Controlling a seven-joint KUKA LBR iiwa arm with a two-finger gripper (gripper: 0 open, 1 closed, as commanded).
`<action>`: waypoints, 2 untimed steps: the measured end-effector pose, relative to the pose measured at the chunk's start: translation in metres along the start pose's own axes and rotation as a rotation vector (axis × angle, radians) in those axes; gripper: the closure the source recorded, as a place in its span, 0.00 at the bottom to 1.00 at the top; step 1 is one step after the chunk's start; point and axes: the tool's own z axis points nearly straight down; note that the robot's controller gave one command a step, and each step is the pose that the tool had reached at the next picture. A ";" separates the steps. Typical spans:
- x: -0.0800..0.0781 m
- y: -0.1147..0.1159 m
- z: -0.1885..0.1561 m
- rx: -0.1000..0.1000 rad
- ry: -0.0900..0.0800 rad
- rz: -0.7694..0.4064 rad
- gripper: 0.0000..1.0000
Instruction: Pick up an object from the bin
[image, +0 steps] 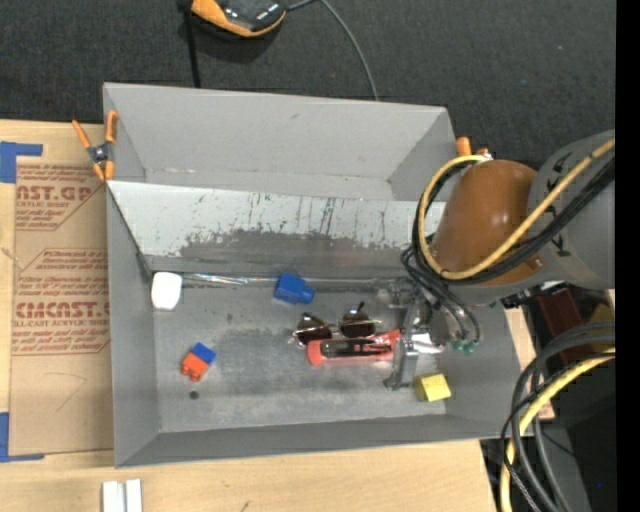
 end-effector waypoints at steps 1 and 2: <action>-0.001 0.000 -0.004 0.001 -0.007 -0.001 0.00; -0.012 0.000 0.033 0.002 -0.013 -0.047 0.00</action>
Offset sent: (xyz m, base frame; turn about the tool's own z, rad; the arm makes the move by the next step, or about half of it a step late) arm 0.0168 -0.0009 -0.0761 -0.0888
